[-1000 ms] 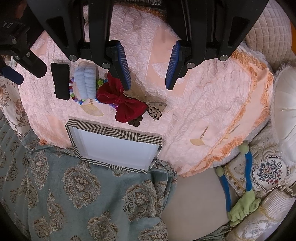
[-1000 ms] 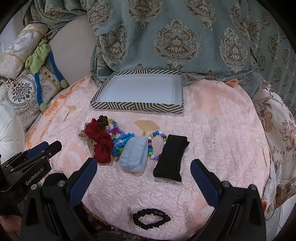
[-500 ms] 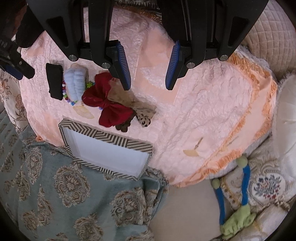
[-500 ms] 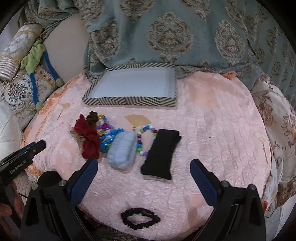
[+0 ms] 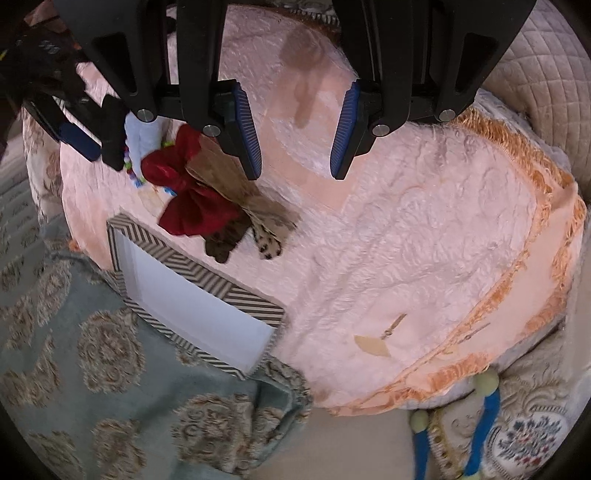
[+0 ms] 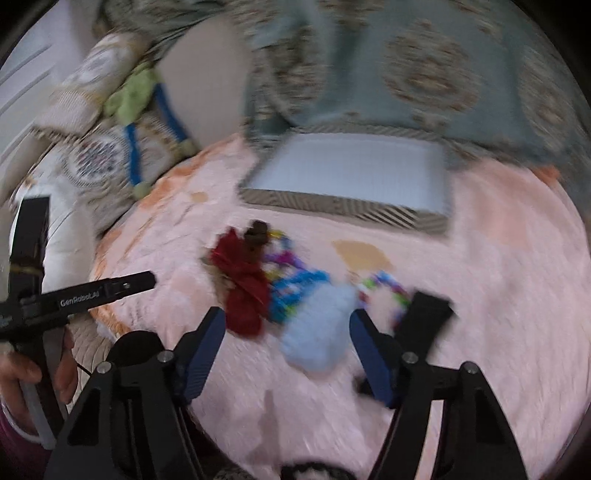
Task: Organize jewelry
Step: 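Grasp the red velvet bow with the right gripper while the left grasps the leopard bow clip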
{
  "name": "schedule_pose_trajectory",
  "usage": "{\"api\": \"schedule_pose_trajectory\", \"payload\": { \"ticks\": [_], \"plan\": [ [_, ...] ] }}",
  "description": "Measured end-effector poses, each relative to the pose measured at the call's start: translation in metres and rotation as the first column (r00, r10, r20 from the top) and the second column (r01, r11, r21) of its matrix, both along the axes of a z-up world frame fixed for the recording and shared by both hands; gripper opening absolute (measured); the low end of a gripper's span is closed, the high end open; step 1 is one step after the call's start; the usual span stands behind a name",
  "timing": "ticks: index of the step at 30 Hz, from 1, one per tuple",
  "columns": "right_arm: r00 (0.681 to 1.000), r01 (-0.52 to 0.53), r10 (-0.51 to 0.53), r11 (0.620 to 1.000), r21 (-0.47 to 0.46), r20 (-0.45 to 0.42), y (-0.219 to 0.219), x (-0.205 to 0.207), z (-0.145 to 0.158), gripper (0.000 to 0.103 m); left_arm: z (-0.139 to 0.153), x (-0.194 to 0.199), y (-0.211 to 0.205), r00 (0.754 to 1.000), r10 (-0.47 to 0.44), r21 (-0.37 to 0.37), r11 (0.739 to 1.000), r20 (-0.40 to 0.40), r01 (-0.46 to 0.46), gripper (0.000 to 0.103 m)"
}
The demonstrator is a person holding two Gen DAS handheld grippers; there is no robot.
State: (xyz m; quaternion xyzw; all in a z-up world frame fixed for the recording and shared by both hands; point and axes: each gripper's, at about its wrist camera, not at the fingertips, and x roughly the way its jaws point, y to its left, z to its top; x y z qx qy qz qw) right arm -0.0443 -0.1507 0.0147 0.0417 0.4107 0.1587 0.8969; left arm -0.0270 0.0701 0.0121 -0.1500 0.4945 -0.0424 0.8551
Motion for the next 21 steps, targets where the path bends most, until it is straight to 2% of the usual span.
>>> {"api": "schedule_pose_trajectory", "payload": {
  "ticks": [4, 6, 8, 9, 10, 11, 14, 18, 21],
  "plan": [
    [0.996, -0.088, 0.086, 0.995, -0.055, -0.029, 0.029, 0.036, -0.016, 0.073, -0.007, 0.008, 0.007, 1.000, 0.019, -0.005, 1.000, -0.021, -0.019, 0.022],
    [0.994, -0.107, 0.104, 0.992, -0.062, -0.046, 0.035, 0.049, -0.024, 0.066, -0.010, 0.013, 0.009, 0.999, 0.021, -0.017, 1.000, -0.033, -0.021, 0.022],
    [0.989, -0.133, 0.130, 0.990, -0.044, -0.070, 0.039, 0.061, -0.032, 0.041, -0.012, 0.018, 0.009, 0.999, 0.022, -0.031, 0.999, -0.044, -0.023, 0.022],
    [0.986, -0.148, 0.145, 0.989, -0.031, -0.081, 0.041, 0.066, -0.037, 0.035, -0.013, 0.020, 0.008, 0.999, 0.022, -0.037, 0.999, -0.046, -0.024, 0.022],
    [0.984, -0.157, 0.155, 0.987, -0.024, -0.087, 0.042, 0.067, -0.040, 0.022, -0.014, 0.022, 0.007, 0.999, 0.022, -0.044, 0.999, -0.048, -0.024, 0.022],
    [0.983, -0.162, 0.159, 0.987, -0.021, -0.091, 0.043, 0.069, -0.043, 0.013, -0.014, 0.025, 0.006, 0.998, 0.020, -0.051, 0.998, -0.051, -0.023, 0.022],
    [0.990, -0.134, 0.134, 0.991, 0.011, -0.047, 0.030, 0.061, -0.038, 0.009, -0.018, 0.033, 0.000, 0.998, 0.018, -0.080, 0.997, -0.066, -0.023, 0.022],
    [0.999, -0.043, 0.043, 0.996, 0.084, 0.005, -0.007, 0.050, -0.021, 0.006, -0.024, 0.048, -0.015, 0.997, 0.007, -0.123, 0.992, -0.079, -0.017, 0.022],
    [1.000, 0.002, -0.004, 0.995, 0.104, 0.022, -0.029, 0.043, -0.012, 0.003, -0.031, 0.058, -0.029, 0.995, -0.005, -0.145, 0.989, -0.100, -0.009, 0.022]
  ]
}}
